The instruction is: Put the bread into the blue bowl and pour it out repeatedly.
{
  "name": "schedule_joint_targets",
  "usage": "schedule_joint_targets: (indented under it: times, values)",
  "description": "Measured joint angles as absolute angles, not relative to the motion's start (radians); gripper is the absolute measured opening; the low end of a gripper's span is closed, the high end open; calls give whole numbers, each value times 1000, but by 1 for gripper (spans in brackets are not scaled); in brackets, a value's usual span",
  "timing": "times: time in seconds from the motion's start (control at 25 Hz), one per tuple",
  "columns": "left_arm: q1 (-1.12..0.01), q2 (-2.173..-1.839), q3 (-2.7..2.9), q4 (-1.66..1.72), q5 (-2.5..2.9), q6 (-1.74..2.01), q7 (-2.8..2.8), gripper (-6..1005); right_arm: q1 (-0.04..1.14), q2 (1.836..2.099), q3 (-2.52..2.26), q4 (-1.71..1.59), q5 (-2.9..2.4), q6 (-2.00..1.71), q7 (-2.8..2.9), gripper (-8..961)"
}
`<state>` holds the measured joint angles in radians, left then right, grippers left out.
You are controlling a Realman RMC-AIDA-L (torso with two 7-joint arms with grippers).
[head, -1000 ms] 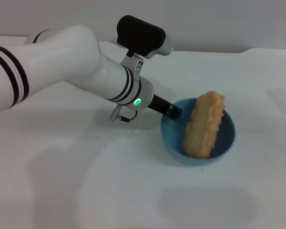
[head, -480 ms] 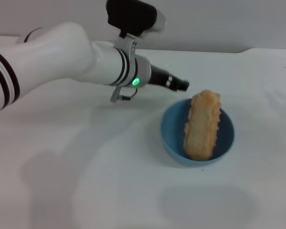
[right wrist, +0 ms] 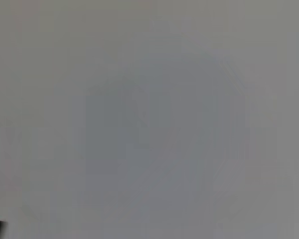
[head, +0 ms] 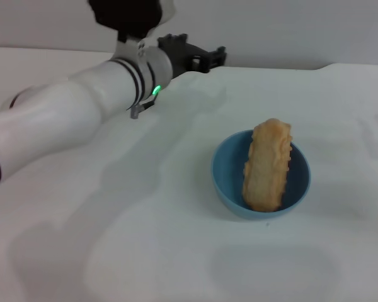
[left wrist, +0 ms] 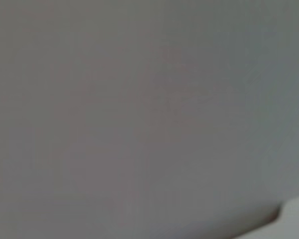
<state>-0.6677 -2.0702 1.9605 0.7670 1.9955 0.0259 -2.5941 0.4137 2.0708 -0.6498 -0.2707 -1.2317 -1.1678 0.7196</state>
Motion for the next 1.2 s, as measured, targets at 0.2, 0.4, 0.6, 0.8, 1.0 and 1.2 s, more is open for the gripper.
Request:
schedule_joint_targets:
  times: [0.2,0.4,0.6,0.8,1.0,1.2]
  values:
    - [-620,-2072,2047,753,1994,-128,-2641,823,425,2074,-646,-205,-1016,-1040,647,427]
    - [-576,-2071,2146,720,1993,-300,-2737,826,445,2080,-641,-115,-925,-973,322,592]
    - [-565,-2073,2169,689,1994,-317,-2797,825,443,2081,-630,-76,-912,-1056,278,724]
    - [-547,-2073,2181,691,1994,-352,-2803,824,430,2081,-604,-62,-874,-1160,288,817]
    - [-540,-2073,2231,688,1994,-417,-2817,823,424,2081,-574,-55,-869,-1193,290,817]
    - [-539,-2073,2244,679,1994,-430,-2828,823,423,2082,-517,-28,-830,-1226,283,817]
